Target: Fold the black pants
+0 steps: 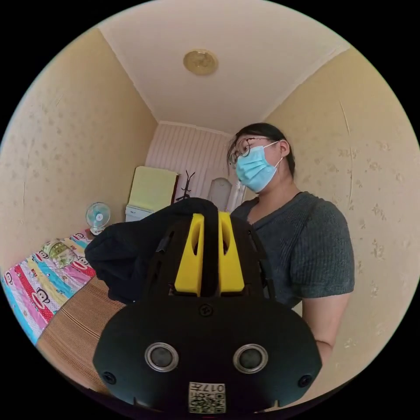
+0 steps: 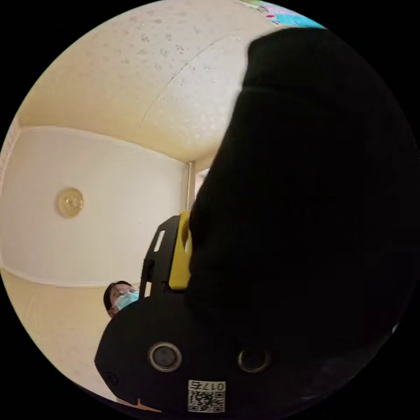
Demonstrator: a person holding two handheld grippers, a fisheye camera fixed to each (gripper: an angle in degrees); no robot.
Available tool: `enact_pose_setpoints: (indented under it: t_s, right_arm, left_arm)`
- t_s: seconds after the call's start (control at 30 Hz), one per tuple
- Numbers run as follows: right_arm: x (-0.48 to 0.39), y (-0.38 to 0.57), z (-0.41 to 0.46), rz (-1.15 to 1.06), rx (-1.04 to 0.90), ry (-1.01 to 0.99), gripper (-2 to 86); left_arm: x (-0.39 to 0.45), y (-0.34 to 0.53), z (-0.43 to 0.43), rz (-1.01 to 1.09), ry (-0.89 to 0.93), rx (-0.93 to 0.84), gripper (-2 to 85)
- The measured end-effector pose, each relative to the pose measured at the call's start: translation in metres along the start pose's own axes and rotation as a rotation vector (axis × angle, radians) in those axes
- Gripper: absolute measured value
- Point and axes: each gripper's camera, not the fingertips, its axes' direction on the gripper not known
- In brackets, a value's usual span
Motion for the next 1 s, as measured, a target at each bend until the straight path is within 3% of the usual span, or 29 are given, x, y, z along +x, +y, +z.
enact_pose_setpoints:
  t_s: [0.13,0.2,0.33,0.4,0.53,0.6,0.77,0.87,1.0]
  right_arm:
    - [-0.043,-0.02,-0.032,-0.179,0.051,-0.245,4.2]
    - [-0.089,-0.032,-0.022,-0.358,-0.052,-0.398,3.9]
    - [-0.164,-0.031,0.018,-0.633,-0.313,-0.6,3.9]
    - [-0.201,-0.013,0.043,-0.789,-0.465,-0.73,3.9]
    - [-0.218,0.022,0.075,-0.855,-0.693,-0.972,4.3]
    - [-0.217,0.048,0.088,-0.85,-0.792,-1.109,4.6]
    - [-0.203,0.095,0.103,-0.836,-0.93,-1.194,4.8]
    - [-0.184,0.117,0.114,-0.772,-0.982,-1.131,4.8]
    - [-0.156,0.153,0.129,-0.669,-1.115,-0.965,4.8]
  left_arm:
    - [-0.008,0.08,0.055,-0.17,-0.081,-0.113,5.6]
    - [-0.013,0.112,0.074,-0.265,-0.198,-0.197,5.6]
    - [-0.043,0.182,0.143,-0.497,-0.435,-0.552,5.1]
    - [-0.054,0.202,0.171,-0.539,-0.406,-0.617,5.1]
    - [-0.074,0.201,0.19,-0.587,-0.326,-0.607,5.9]
    - [-0.072,0.177,0.18,-0.536,-0.335,-0.544,6.5]
    - [-0.078,0.086,0.134,-0.488,-0.288,-0.173,13.0]
    - [-0.101,0.048,0.139,-0.543,-0.1,-0.028,16.2]
    - [-0.129,0.018,0.141,-0.638,-0.033,0.099,17.8]
